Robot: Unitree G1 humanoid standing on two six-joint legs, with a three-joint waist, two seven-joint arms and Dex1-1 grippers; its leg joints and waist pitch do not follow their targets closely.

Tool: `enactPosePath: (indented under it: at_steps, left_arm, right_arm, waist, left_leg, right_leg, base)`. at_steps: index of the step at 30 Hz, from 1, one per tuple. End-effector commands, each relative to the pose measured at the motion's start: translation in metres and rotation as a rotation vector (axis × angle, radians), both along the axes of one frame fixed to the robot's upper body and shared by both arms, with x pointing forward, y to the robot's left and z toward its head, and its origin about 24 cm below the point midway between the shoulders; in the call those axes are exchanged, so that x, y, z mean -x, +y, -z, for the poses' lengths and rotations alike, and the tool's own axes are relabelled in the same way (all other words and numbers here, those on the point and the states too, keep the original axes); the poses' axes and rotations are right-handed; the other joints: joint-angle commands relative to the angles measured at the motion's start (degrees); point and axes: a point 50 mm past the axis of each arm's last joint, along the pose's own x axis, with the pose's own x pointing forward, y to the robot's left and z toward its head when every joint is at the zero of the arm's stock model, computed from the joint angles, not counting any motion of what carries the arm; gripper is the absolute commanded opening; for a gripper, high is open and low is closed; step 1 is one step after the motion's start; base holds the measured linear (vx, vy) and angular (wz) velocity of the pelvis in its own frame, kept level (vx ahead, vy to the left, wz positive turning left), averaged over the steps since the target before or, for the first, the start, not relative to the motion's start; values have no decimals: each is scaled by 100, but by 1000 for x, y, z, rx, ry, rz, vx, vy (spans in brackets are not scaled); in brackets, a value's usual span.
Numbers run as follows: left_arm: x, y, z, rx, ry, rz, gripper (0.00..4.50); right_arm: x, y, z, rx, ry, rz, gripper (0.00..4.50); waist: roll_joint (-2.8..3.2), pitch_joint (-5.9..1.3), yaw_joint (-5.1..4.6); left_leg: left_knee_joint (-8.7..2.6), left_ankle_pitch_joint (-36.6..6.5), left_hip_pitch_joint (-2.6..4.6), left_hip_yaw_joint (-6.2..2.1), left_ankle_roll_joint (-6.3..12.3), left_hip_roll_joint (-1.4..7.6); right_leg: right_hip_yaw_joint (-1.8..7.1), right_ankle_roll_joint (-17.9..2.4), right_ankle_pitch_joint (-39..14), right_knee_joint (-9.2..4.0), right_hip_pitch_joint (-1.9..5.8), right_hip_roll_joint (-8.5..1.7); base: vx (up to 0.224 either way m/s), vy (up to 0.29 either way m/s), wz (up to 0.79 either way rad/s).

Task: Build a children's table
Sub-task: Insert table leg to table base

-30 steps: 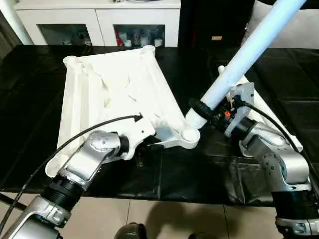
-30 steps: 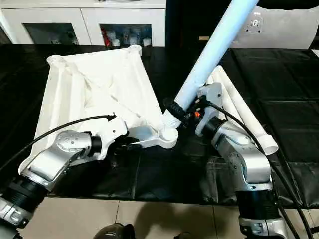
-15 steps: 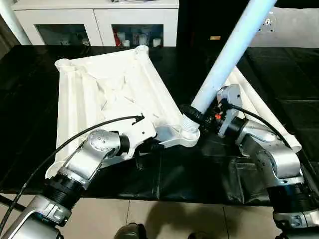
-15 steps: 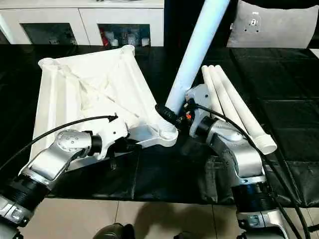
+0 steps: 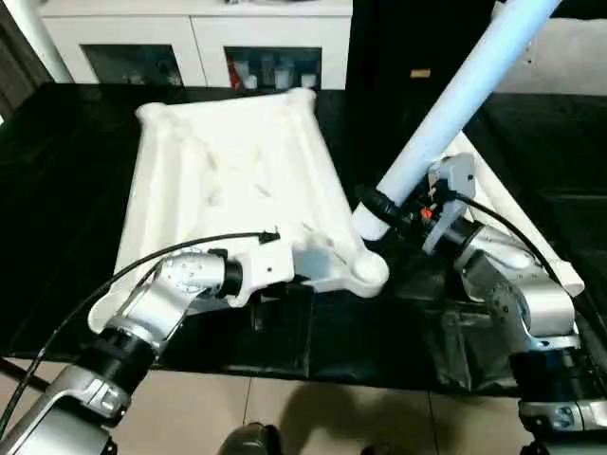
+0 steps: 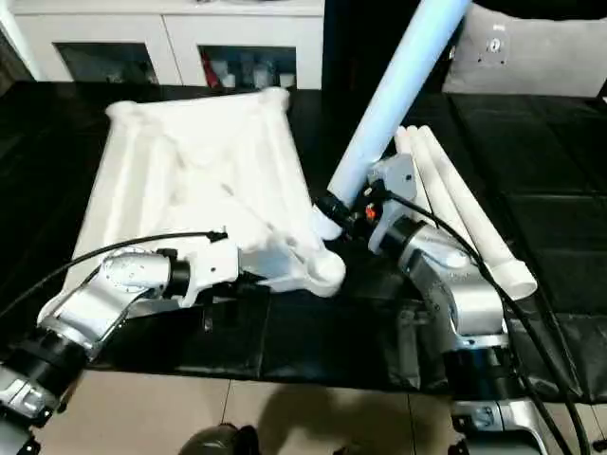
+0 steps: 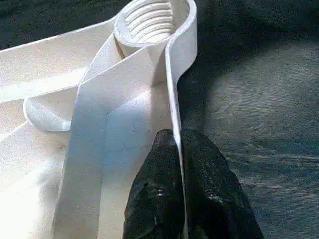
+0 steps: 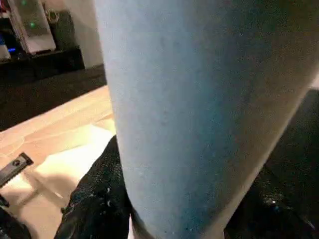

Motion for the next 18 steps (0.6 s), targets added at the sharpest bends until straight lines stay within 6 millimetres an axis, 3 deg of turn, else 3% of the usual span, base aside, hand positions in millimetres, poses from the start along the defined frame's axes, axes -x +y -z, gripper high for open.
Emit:
enactPosePath:
  at_steps: [1,4,10,12,18]
  left_arm:
    - [-3,-9,-6,10,-62,45,0]
    - [-7,-1,-2,-17,-65,-3,0]
    - [-12,10,-7,63,-67,-108,0]
    - [-9,12,-7,111,-25,-120,46]
    - [-2,12,-6,136,33,-114,103]
  right_arm:
    - [3,0,-9,-11,-23,-39,190]
    - [3,0,-9,-13,-35,-45,190]
    - [2,1,-9,-32,-32,-47,190]
    - [1,2,-10,-33,-32,-48,190]
    - [2,5,-8,-40,-31,-56,190]
  waist:
    - [-46,-435,-28]
    - [-83,-427,-37]
    - [-87,-408,-73]
    - [-85,-407,-90]
    - [-72,-405,-109]
  left_leg:
    - [-402,-1117,245,-170,197,481]
    - [-407,-1179,237,-169,180,483]
    - [-416,-1234,233,-174,182,483]
    - [-419,-1202,222,-178,195,478]
    - [-408,-1072,224,-171,297,485]
  right_leg:
    - [198,-1422,-341,-398,194,-507]
    - [198,-1390,-482,-409,195,-511]
    - [201,-1381,-777,-433,180,-523]
    - [200,-1373,-743,-428,181,-517]
    - [189,-1493,-420,-396,165,-493]
  base:
    - [0,0,0]
    - [0,0,0]
    - [0,0,0]
    - [0,0,0]
    - [0,0,0]
